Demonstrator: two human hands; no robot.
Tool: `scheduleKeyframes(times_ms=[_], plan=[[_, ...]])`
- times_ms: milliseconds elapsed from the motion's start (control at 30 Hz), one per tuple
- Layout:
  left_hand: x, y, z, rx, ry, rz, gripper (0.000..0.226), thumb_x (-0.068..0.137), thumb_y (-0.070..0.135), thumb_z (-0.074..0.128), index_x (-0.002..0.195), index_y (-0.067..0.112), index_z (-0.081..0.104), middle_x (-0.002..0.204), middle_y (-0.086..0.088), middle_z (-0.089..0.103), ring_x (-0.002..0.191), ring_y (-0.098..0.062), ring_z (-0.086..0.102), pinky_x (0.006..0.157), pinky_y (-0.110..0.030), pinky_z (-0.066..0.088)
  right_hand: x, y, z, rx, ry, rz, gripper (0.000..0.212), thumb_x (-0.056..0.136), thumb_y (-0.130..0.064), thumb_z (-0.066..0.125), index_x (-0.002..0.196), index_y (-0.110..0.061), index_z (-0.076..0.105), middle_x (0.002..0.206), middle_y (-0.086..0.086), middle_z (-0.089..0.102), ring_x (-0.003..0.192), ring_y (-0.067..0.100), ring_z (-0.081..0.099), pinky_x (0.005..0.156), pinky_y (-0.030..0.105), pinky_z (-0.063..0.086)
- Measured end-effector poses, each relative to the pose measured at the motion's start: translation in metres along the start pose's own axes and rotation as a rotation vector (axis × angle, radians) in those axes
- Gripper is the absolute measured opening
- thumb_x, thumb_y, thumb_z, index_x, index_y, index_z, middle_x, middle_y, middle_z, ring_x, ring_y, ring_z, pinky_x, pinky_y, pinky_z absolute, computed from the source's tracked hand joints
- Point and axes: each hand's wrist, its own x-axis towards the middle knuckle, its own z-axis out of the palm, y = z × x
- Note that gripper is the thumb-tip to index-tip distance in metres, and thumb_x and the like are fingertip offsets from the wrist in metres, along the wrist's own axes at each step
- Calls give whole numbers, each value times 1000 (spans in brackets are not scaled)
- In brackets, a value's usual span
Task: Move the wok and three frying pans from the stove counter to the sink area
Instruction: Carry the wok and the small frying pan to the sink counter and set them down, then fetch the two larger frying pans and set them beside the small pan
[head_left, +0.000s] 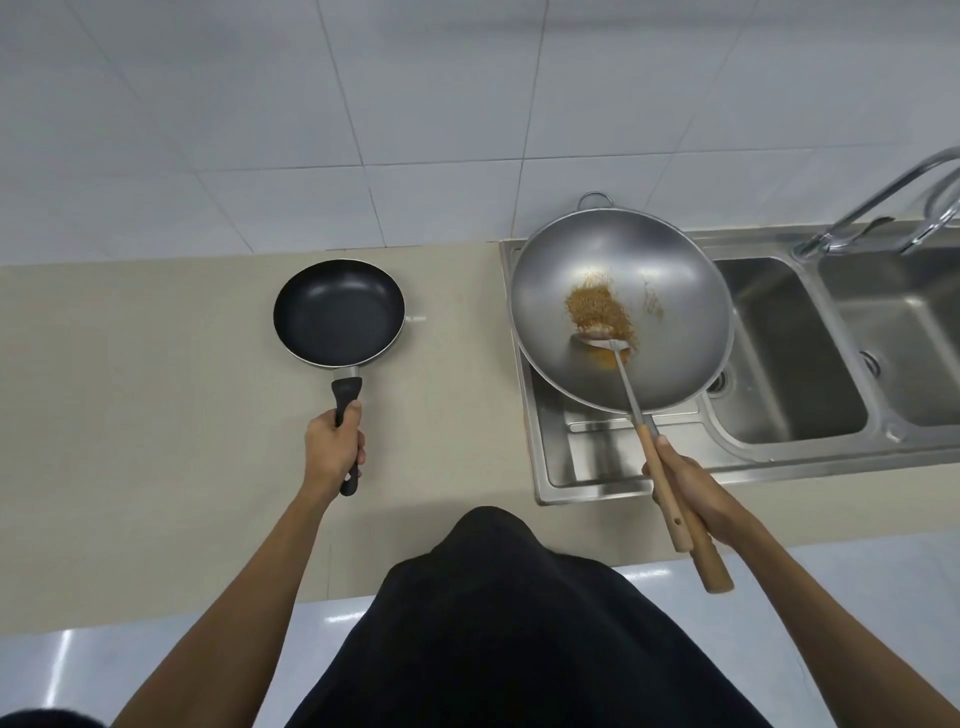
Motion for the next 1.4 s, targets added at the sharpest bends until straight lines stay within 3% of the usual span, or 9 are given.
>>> scheduleKeyframes(times_ms=[200,333,500,667,767,967,1100,1200,1400], plan=[[20,-3,-10,30,-25,13,38,101,35,51,72,10,48,51,-4,50,36,-17,45,37,-28,40,3,-3,5,-27,7,21,70,100,-64,34,103,-2,66,84,19,69,73,29,67,73,39,60],[24,-8,-12,29,-7,16,40,102,35,51,71,9,48,53,-6,51,35,-17,45,36,-27,40,5,-2,10,-23,12,6,73,92,-69,36,103,-4,68,88,19,71,71,26,70,69,34,63],[27,-14,-13,-16,-16,-4,39,102,35,51,73,8,49,53,-7,51,31,-14,45,35,-26,40,11,0,15,-53,6,19,67,102,-61,32,108,-5,69,98,24,72,84,35,71,88,51,61],[30,-18,-17,-56,-57,-31,38,102,36,51,76,8,53,49,-3,54,33,-17,47,37,-28,44,12,0,18,-42,-6,39,66,104,-58,31,110,-4,68,103,28,72,84,36,71,91,54,61],[32,-22,-19,-63,-70,-39,36,102,35,51,81,6,57,49,-4,57,33,-19,49,38,-29,45,12,-1,20,-59,7,50,71,104,-59,29,115,2,65,107,31,70,96,47,71,96,60,58],[23,-22,-21,-85,-62,-58,34,102,38,55,94,5,58,73,-12,60,45,-22,58,37,-28,49,10,6,24,-172,93,14,69,100,-67,28,111,-7,60,109,23,70,102,41,70,99,60,54],[8,-20,-24,5,17,-42,40,100,33,58,123,1,53,93,-15,67,65,-30,67,59,-39,59,11,18,25,-236,99,1,67,96,-72,33,119,-12,54,113,15,70,101,35,69,96,54,55],[-6,-20,-28,112,98,7,56,98,33,63,140,1,46,125,-21,63,103,-40,66,90,-50,56,7,24,26,-292,79,-28,69,93,-68,51,135,-14,46,122,7,63,103,26,60,86,40,47],[-32,-8,-36,310,95,206,65,93,40,68,142,3,47,142,-18,51,133,-34,47,109,-49,43,-4,33,25,-303,75,-119,91,89,-54,71,157,-11,28,149,16,54,131,39,57,97,41,46]])
